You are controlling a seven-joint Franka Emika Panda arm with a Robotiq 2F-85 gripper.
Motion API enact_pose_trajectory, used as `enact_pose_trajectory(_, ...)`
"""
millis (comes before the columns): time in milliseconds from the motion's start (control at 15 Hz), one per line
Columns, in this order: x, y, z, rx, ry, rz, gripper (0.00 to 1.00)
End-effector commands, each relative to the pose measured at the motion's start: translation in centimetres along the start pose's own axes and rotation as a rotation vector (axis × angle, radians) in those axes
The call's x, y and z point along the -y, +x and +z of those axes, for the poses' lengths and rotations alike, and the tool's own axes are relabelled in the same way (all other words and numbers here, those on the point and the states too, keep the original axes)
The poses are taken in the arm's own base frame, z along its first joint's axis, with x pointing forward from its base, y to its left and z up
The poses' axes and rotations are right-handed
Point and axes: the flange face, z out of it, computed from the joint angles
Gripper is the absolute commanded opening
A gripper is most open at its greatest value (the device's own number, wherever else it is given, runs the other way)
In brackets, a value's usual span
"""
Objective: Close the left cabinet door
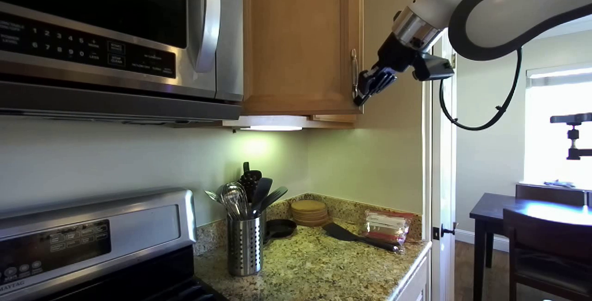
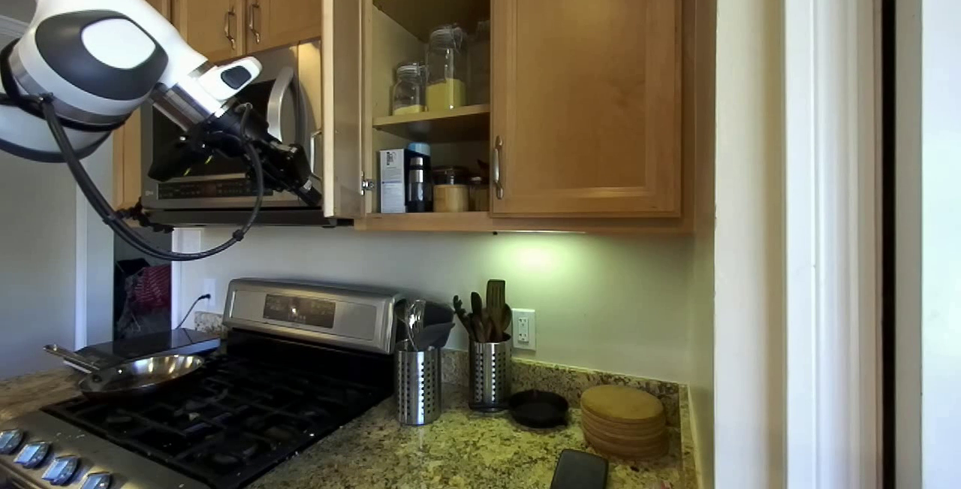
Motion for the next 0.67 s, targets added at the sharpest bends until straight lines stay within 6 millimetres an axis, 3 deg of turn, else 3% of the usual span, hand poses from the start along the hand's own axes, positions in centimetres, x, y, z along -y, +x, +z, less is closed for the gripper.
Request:
enact_pose_trajectory(0,-0.2,-0.7,0.0,0.014,-0.043,0.017,0.05)
enact_pose_trajectory(67,-0.2,-0.7,0.0,0.028,-0.041,0.012,0.3)
enact_pose_trajectory(133,-0.2,-0.8,0.0,0.034,-0.035,0.008,0.3)
enact_pose_trajectory(467,0.5,-1.0,0.1,0.064,0.053,0.013,0.62)
enact_pose_trajectory(533,2.3,-1.4,1.2,0.072,0.071,0.017,0.67)
enact_pose_trajectory(600,3.0,-1.6,1.0,0.078,0.082,0.017,0.73)
